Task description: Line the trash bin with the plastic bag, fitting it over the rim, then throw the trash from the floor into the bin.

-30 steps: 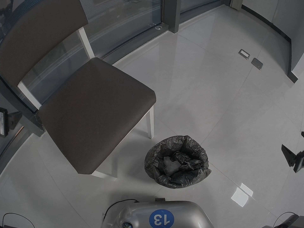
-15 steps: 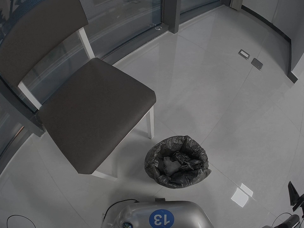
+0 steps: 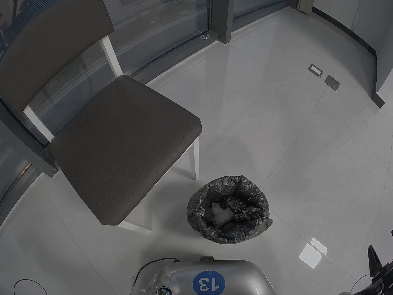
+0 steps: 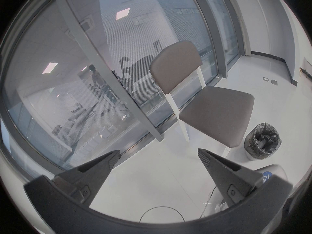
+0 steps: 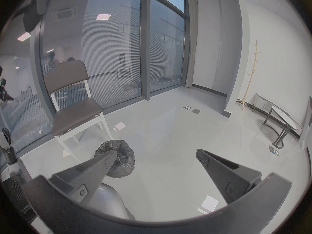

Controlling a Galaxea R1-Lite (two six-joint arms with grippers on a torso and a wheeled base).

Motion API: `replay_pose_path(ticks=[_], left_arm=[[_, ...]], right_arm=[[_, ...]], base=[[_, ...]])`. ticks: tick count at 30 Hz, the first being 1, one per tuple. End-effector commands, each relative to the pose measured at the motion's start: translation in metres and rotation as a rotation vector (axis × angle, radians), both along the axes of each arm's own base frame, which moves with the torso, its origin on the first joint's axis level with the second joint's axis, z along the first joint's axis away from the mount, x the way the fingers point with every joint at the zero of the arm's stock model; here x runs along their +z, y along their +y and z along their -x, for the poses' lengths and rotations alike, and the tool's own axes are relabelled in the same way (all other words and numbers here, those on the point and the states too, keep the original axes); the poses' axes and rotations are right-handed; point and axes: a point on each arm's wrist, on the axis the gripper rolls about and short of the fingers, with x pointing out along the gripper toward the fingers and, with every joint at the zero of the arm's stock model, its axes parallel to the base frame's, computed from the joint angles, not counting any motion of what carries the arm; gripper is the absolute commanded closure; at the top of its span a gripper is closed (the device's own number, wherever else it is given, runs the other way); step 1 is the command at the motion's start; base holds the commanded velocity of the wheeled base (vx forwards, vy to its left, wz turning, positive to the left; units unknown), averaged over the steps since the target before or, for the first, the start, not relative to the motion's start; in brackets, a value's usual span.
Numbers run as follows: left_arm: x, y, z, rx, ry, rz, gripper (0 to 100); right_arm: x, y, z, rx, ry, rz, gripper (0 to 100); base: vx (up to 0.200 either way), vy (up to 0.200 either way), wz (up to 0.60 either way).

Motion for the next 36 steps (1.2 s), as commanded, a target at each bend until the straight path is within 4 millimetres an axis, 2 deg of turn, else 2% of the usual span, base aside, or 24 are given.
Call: replay_pose_path(ticks=[1,4,7,8,9,11,12,15,26,36], left_arm=[[-0.049,-0.001,0.007,-0.011,-0.043,0.015,0],[-0.058,-0.003,-0.006,-0.072,-0.053,0.034,0],[-0.079,-0.006,-0.026,-0.117,-0.090,0.053,0],[-0.079,-0.006,-0.026,-0.117,-0.090,0.053,0],[-0.101,-0.008,-0.043,-0.130,-0.135,0.045,0],[-0.115,-0.009,-0.052,-0.142,-0.194,0.048,0],[-0.112,-0.010,-0.054,-0.171,-0.263,0.055,0],[-0.116,-0.011,-0.053,-0.265,-0.188,0.084,0],[-0.116,-0.018,-0.053,-0.580,-0.178,0.156,0],[-0.116,-0.018,-0.053,-0.595,-0.179,0.160,0]], right_arm=[[-0.002,0.000,0.001,0.007,-0.023,-0.006,0],[-0.002,0.000,0.001,0.007,-0.024,-0.004,0],[-0.002,0.000,0.001,0.007,-0.022,-0.004,0],[-0.002,0.000,0.001,0.007,-0.022,-0.004,0],[-0.002,0.000,0.001,0.007,-0.022,-0.004,0],[-0.002,0.000,0.001,0.007,-0.023,-0.006,0],[-0.002,0.000,0.001,0.004,-0.024,-0.009,0],[-0.003,0.000,0.001,0.001,-0.023,-0.035,0],[-0.003,0.000,0.001,0.017,-0.023,-0.020,0],[-0.002,0.000,0.001,0.018,-0.024,0.009,0]], base=[[0.000,0.000,0.00],[0.000,0.000,0.00],[0.000,0.000,0.00],[0.000,0.000,0.00],[0.000,0.000,0.00],[0.000,0.000,0.00],[0.000,0.000,0.00],[0.000,0.000,0.00],[0.000,0.000,0.00],[0.000,0.000,0.00]])
